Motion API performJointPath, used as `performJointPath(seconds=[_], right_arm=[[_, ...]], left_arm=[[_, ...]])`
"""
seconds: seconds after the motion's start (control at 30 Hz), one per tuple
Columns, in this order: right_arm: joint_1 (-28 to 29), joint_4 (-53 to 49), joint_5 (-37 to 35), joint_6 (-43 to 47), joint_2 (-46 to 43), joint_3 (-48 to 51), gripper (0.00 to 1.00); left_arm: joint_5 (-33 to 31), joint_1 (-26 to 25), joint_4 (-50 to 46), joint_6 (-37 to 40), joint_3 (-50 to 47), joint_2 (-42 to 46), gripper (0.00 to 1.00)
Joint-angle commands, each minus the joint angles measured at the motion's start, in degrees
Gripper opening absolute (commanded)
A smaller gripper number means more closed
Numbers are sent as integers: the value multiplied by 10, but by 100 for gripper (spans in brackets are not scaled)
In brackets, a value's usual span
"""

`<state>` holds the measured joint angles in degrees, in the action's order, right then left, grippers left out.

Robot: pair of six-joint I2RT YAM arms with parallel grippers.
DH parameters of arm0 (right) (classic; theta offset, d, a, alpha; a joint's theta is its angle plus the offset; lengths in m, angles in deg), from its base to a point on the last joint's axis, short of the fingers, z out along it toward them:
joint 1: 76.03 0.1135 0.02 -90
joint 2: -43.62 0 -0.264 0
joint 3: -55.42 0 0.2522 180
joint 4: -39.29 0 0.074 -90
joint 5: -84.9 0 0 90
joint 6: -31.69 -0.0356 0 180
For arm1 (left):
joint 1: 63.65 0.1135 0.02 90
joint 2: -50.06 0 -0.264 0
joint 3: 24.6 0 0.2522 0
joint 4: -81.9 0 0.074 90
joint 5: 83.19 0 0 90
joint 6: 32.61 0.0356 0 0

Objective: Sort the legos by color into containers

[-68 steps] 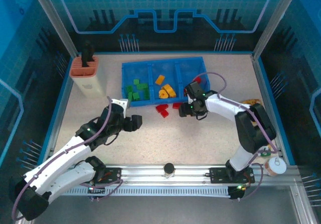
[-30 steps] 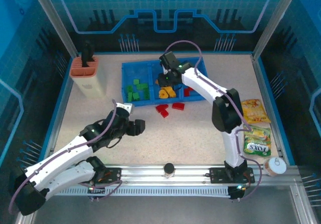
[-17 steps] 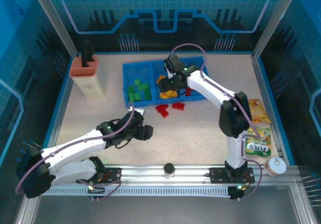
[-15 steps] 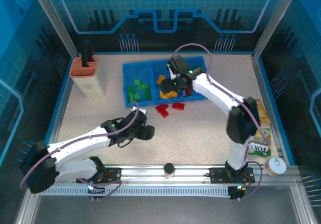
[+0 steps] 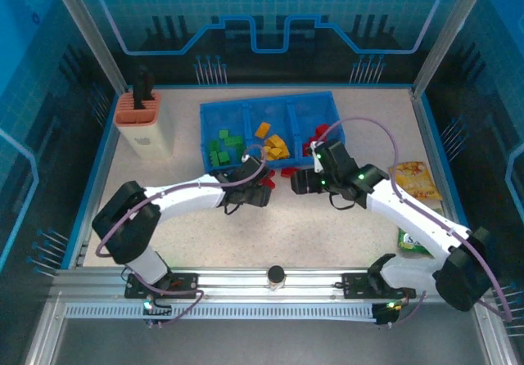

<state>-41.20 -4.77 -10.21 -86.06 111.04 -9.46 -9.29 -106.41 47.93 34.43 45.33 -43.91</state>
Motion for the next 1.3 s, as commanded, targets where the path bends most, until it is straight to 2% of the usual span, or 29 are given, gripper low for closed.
performJointPath(seconds=[0.0, 0.27, 0.43, 0.73, 0.87, 1.0, 1.1, 1.27], right_arm=[[-1, 21, 9, -39, -51, 46, 80], [-4, 23, 14, -69, -123, 109, 81], [-5, 23, 19, -75, -132, 116, 81], [-1, 23, 25, -85, -138, 117, 81], [2, 21, 22, -89, -147, 124, 81], [3, 30, 25, -93, -145, 134, 81], [4, 40, 33, -95, -134, 135, 81], [11, 42, 30, -96, -130, 131, 81]], left_arm=[[6, 19, 7, 28, 29, -20, 77], [22, 64, 5, 46, 53, -59, 76], [44, 107, 24, 48, 50, -52, 76], [60, 148, 18, 70, 99, -84, 76], [75, 144, 21, 51, 87, -62, 75], [74, 106, 52, 54, 59, -42, 76], [72, 83, 52, 72, 70, -57, 76], [84, 79, 41, 79, 99, -90, 76]])
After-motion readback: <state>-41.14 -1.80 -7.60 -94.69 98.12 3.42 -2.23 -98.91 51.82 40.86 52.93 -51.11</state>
